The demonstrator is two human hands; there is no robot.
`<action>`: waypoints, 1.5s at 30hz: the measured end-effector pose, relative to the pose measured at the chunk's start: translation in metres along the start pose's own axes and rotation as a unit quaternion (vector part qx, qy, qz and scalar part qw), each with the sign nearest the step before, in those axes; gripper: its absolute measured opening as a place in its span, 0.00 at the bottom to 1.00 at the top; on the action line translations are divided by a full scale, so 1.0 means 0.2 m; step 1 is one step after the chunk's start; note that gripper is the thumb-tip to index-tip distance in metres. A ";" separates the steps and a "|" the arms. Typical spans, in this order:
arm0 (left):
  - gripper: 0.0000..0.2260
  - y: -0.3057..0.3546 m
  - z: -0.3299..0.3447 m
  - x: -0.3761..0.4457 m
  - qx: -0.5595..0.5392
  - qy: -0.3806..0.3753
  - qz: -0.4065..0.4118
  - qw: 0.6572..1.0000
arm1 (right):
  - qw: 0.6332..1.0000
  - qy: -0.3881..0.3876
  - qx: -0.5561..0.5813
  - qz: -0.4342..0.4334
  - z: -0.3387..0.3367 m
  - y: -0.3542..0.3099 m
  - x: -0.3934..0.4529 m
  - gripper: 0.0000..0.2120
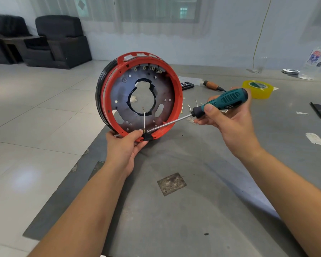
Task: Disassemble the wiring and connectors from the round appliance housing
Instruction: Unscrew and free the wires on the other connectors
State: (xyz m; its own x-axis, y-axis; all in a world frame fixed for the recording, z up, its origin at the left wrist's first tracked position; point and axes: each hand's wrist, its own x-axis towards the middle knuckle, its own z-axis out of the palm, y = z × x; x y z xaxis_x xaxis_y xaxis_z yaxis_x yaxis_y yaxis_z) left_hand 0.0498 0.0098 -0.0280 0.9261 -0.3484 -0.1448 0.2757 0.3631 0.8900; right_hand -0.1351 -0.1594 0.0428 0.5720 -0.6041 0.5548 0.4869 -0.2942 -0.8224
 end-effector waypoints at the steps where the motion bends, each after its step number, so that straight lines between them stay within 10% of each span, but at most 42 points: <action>1: 0.23 0.00 0.00 0.00 0.000 0.003 0.002 1.000 | 1.000 0.001 -0.009 -0.004 0.00 0.00 -0.01 0.24; 16: 0.22 0.00 0.02 -0.03 0.016 0.033 0.038 0.999 | 0.997 0.032 -0.065 -0.028 0.05 -0.04 -0.07 0.29; 20: 0.23 -0.01 0.01 -0.01 0.028 0.046 0.053 0.997 | 0.959 0.084 -0.268 -0.030 0.00 -0.11 -0.03 0.30; 38: 0.25 -0.01 -0.04 0.03 0.088 0.067 0.109 0.988 | 0.709 -0.299 -0.636 0.055 -0.04 -0.25 0.13 0.16; 45: 0.25 0.00 -0.03 0.04 0.070 0.083 0.090 0.990 | 0.722 -0.278 -0.634 -0.014 -0.08 -0.15 -0.03 0.19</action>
State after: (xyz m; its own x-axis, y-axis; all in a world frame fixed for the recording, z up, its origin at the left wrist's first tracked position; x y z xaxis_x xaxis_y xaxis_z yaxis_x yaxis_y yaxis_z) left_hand 0.0593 0.0120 -0.0328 0.9898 -0.1381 -0.0361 0.0739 0.2798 0.9572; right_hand -0.1635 -0.1579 0.0624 0.9218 -0.2975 0.2484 -0.2896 -0.9547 -0.0688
